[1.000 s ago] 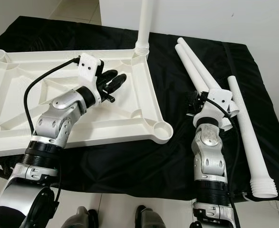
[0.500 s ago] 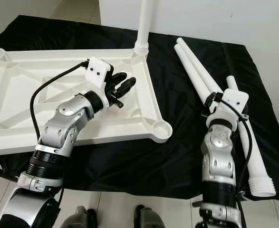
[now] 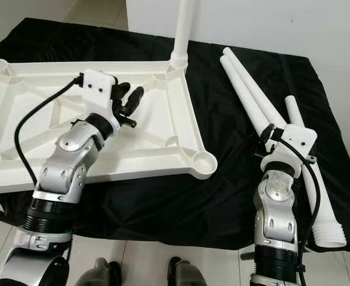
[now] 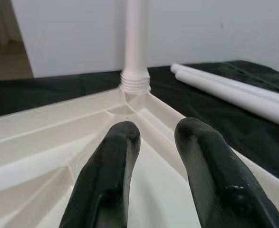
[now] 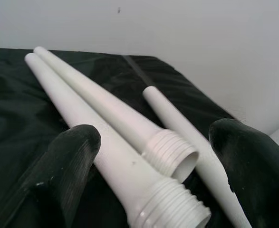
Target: Building children table
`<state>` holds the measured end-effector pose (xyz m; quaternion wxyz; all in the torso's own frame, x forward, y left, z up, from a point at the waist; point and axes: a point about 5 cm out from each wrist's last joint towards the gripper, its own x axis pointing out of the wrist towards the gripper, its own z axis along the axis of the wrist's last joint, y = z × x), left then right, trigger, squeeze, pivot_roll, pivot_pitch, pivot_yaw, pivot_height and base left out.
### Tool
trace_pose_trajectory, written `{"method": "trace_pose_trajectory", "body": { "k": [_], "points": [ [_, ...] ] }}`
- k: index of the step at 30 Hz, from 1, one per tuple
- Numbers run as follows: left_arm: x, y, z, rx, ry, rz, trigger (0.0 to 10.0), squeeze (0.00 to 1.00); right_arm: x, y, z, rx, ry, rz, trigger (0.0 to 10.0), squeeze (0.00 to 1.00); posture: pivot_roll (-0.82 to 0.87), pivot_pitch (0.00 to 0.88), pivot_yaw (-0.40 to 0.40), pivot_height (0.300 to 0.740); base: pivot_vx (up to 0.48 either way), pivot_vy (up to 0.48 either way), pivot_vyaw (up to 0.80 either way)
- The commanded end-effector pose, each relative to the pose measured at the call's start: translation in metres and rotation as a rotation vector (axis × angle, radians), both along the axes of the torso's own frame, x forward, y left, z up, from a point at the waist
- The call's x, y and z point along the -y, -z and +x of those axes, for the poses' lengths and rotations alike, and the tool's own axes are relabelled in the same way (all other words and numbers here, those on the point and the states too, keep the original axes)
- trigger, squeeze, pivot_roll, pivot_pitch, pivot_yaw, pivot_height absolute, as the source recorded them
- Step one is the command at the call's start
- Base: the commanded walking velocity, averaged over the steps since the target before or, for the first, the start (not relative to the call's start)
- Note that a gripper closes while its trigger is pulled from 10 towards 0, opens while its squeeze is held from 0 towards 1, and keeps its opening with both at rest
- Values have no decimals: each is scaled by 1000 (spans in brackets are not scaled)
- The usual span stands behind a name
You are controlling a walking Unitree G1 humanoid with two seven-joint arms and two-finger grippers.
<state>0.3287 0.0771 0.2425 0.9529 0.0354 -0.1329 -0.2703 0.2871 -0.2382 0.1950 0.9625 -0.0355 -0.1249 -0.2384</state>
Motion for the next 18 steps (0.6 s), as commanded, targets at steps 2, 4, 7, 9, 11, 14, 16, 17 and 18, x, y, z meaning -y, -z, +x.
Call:
{"method": "trace_pose_trajectory", "body": {
  "k": [2, 4, 7, 9, 11, 14, 16, 17, 18],
  "points": [
    [2, 3, -2, -3, -10, 9, 10000, 0, 1, 4, -2, -22, -7, 16, 10000, 0, 1, 187, -60, 740, 0, 0, 0],
    [1, 3, -3, -1, -9, 11, 10000, 0, 1, 6, -1, -33, -10, 43, 10000, 0, 1, 187, -60, 740, 0, 0, 0],
    [0, 3, -5, 2, -6, 40, 10000, 0, 4, 11, 1, -53, -1, 80, 10000, 0, 6, 188, -64, 740, 0, 0, 0],
    [-1, 3, -5, 5, -11, 56, 10000, 0, 5, 12, 2, -54, -10, 96, 10000, 0, 7, 187, -64, 740, 0, 0, 0],
    [0, 3, -5, 4, -11, 51, 10000, 0, 2, 14, 2, -49, -38, 140, 10000, 0, 6, 189, -64, 740, 0, 0, 0],
    [0, 3, -6, 4, -10, 54, 10000, 0, -6, 16, -1, -26, -75, 136, 10000, 0, 6, 189, -64, 740, 0, 0, 0],
    [0, 3, -6, 4, -10, 56, 10000, 0, -10, 17, -4, -17, -87, 125, 10000, 0, 7, 189, -66, 740, 0, 0, 0],
    [0, 4, -6, 4, -12, 57, 10000, 0, -16, 17, -7, -2, -108, 118, 10000, 0, 7, 188, -68, 740, 0, 0, 0],
    [1, 4, -6, 3, -14, 58, 10000, 0, -20, 17, -10, 7, -120, 116, 10000, 0, 7, 188, -68, 740, 0, 0, 0]
  ]
}}
